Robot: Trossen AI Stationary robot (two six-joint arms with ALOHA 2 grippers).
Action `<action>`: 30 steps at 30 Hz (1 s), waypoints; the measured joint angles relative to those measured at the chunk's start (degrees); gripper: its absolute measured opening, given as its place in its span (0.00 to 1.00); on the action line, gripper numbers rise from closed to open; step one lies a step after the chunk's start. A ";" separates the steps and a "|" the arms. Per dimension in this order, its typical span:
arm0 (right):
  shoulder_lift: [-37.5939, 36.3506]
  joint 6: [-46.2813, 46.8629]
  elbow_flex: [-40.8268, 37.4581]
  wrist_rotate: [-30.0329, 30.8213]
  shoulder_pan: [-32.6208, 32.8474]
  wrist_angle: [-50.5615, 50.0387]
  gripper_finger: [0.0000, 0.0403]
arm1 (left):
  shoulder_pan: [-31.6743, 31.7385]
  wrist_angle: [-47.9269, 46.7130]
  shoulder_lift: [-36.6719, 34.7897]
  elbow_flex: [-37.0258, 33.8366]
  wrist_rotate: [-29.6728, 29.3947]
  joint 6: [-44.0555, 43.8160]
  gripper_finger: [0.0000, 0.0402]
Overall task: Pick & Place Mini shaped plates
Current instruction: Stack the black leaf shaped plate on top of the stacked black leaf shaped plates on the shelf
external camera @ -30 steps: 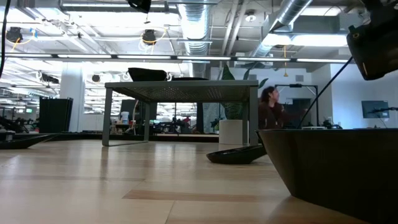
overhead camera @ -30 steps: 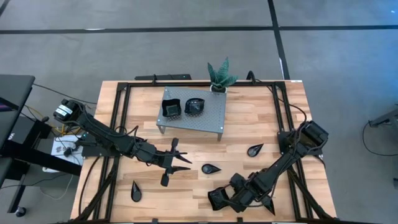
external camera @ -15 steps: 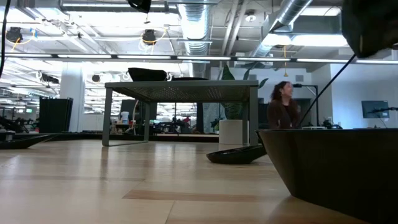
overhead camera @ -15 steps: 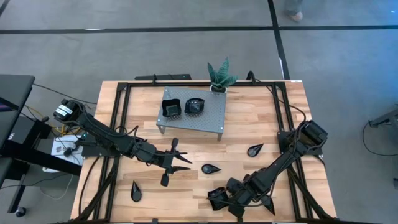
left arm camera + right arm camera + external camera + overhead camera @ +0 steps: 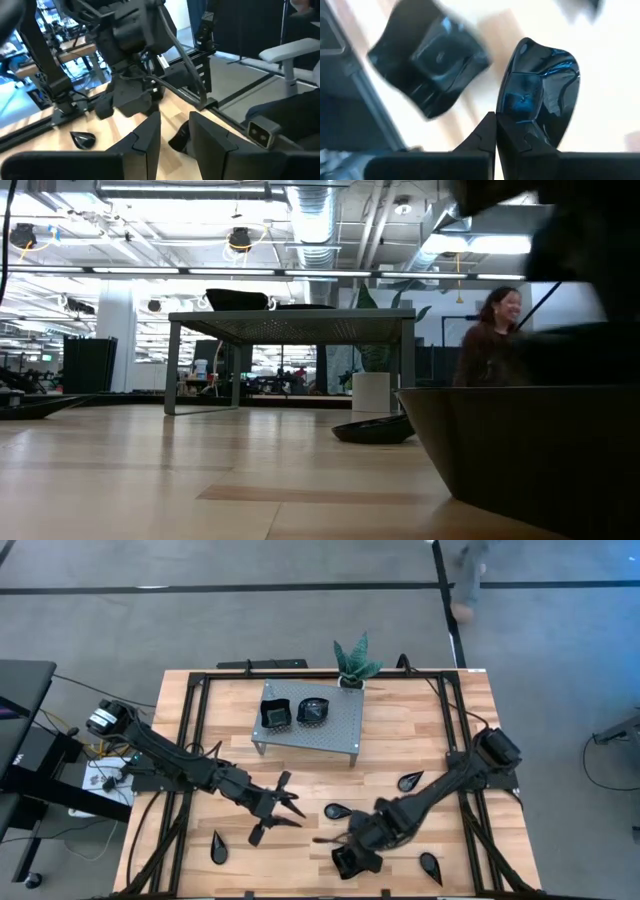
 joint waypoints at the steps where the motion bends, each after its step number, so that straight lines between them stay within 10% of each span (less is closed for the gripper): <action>1: 0.00 -2.00 0.49 1.21 -0.96 -0.44 0.00 | 0.29 0.56 0.45 0.01 0.02 0.16 0.26; 20: 0.00 -29.16 4.26 5.69 -13.57 2.25 0.00 | 8.45 10.16 14.54 0.03 -2.40 -4.39 0.36; 30: 0.00 -34.77 15.20 16.45 -13.59 -11.75 0.00 | 3.71 2.42 1.19 -0.01 -13.23 -4.07 0.36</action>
